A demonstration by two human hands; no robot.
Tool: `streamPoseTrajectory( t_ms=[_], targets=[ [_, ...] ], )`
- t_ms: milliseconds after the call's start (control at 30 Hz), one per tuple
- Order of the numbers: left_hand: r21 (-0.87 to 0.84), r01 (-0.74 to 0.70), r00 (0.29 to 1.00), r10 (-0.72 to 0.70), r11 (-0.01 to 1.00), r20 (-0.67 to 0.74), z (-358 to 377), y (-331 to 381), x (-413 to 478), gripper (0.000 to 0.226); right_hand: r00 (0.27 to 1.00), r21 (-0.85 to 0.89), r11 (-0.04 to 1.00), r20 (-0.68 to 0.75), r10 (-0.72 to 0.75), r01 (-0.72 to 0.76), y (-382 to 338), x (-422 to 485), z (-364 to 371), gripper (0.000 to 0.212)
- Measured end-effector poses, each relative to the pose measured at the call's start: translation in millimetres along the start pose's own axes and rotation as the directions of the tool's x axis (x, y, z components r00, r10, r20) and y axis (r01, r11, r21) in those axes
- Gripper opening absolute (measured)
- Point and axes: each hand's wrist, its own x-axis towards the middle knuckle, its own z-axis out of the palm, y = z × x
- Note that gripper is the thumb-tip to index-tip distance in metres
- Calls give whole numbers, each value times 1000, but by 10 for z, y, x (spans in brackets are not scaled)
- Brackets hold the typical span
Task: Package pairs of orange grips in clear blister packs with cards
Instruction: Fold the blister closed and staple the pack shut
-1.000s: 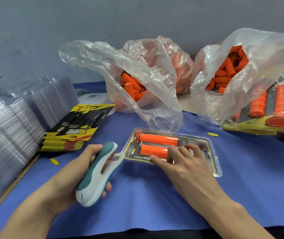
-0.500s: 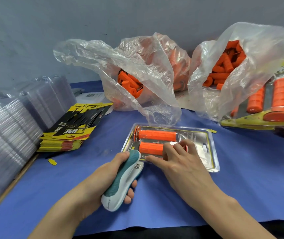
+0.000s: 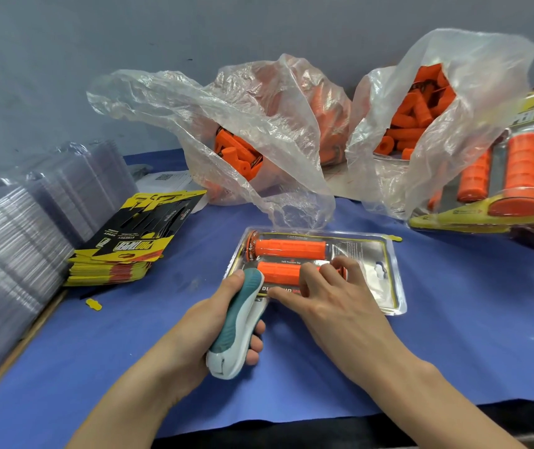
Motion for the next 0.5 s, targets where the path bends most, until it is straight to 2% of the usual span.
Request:
streamPoseTrajectory(
  t_ms=[500],
  targets=[
    [-29, 1, 1000, -1, 1000, -13, 97, -13, 41, 60, 1000, 7, 1000, 2, -31, 31, 2, -22, 10, 43]
  ],
)
